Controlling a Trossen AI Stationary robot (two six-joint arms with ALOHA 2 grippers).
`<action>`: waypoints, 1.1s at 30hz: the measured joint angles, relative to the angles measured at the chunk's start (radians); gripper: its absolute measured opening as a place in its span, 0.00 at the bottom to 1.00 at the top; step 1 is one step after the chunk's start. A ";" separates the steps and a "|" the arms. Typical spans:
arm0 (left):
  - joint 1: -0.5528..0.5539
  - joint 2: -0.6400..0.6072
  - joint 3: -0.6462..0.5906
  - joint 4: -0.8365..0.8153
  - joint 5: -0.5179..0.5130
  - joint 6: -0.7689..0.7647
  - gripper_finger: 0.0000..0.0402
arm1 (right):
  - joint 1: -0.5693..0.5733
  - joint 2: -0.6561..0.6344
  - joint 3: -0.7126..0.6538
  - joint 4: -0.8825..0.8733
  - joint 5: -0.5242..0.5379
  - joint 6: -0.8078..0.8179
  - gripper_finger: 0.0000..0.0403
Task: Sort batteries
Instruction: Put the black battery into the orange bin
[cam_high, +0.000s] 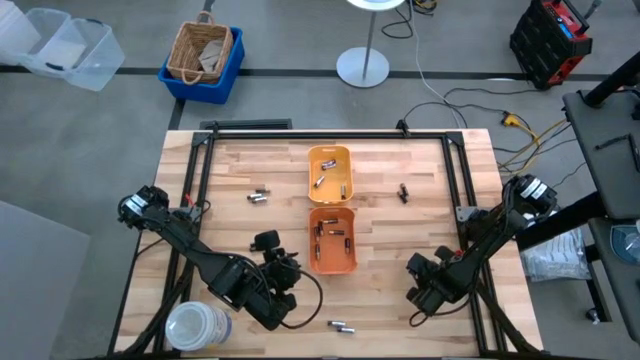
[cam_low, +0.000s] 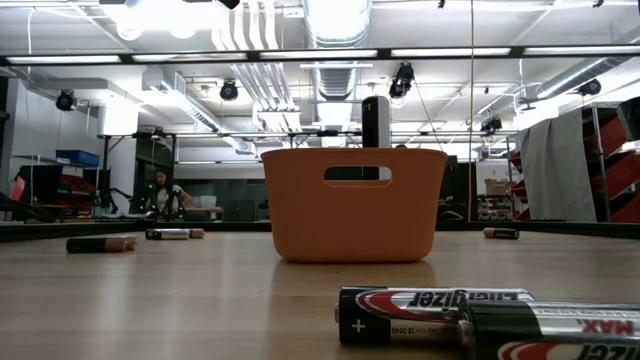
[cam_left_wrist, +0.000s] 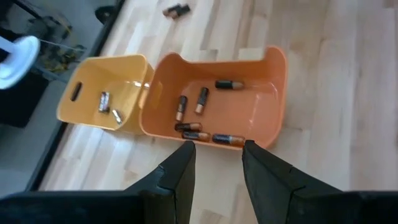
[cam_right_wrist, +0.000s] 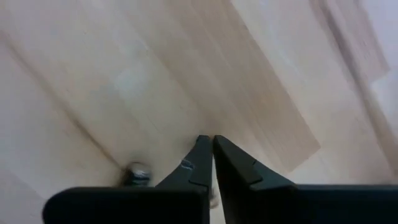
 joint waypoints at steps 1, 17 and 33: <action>0.000 0.000 0.000 0.000 -0.012 0.000 0.28 | 0.000 -0.005 0.002 -0.007 0.003 -0.006 0.03; 0.000 0.000 0.000 -0.003 -0.058 0.005 0.28 | 0.007 -0.144 0.166 -0.376 -0.156 0.208 0.03; -0.008 0.000 -0.022 -0.029 -0.057 0.064 0.28 | 0.131 -0.133 0.095 -0.145 -0.055 0.612 0.51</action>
